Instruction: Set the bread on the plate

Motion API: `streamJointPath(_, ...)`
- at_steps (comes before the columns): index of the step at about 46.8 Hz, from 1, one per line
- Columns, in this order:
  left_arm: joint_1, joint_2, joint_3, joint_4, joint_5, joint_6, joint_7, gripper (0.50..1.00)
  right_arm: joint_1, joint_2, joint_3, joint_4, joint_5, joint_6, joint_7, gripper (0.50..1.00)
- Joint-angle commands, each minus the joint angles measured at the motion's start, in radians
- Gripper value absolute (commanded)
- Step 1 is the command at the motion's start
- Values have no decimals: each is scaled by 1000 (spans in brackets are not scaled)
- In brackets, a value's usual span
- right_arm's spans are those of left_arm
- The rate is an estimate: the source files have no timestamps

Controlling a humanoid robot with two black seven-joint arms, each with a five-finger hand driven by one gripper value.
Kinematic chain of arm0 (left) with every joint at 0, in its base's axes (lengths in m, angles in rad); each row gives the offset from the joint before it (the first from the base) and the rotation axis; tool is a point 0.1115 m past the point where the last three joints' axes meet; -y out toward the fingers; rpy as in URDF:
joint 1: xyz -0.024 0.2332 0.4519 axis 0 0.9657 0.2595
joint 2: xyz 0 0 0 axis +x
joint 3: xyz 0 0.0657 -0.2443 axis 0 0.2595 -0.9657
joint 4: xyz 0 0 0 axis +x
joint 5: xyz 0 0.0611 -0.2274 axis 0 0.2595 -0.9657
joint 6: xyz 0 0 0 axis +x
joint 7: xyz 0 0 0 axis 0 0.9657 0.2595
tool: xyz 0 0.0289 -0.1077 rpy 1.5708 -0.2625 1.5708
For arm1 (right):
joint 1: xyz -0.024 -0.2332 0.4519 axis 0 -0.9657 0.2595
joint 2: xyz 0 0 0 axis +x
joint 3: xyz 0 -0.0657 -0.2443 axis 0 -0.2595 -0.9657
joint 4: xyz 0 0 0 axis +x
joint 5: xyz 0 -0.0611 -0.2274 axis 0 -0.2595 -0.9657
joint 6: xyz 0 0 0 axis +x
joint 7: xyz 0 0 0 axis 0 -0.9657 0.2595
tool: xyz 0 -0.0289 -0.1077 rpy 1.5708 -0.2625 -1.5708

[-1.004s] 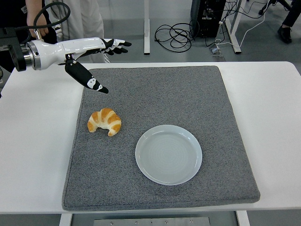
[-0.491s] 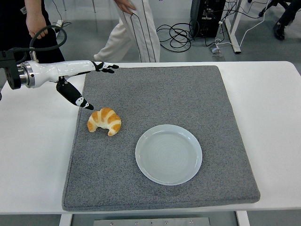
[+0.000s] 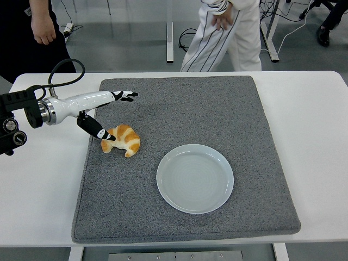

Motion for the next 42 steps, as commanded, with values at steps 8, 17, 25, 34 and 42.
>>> streamJointPath(8, 39, -29, 1, 21, 2, 2, -1, 951, 0, 0, 0, 0, 0, 0, 0, 1000)
streamJointPath(17, 66, -52, 3, 58, 2, 25, -5, 952, 0, 0, -2, 0, 0, 0, 0, 1000)
streamJointPath(25, 83, -72, 1, 98, 2, 42, -40, 951, 0, 0, -2, 0, 0, 0, 0, 1000)
streamJointPath(34, 103, -116, 1, 161, 0, 68, -77, 949, 0, 0, -2, 0, 0, 0, 0, 1000)
streamJointPath(42, 112, -132, 1, 164, -2, 73, -78, 949, 0, 0, -2, 0, 0, 0, 0, 1000)
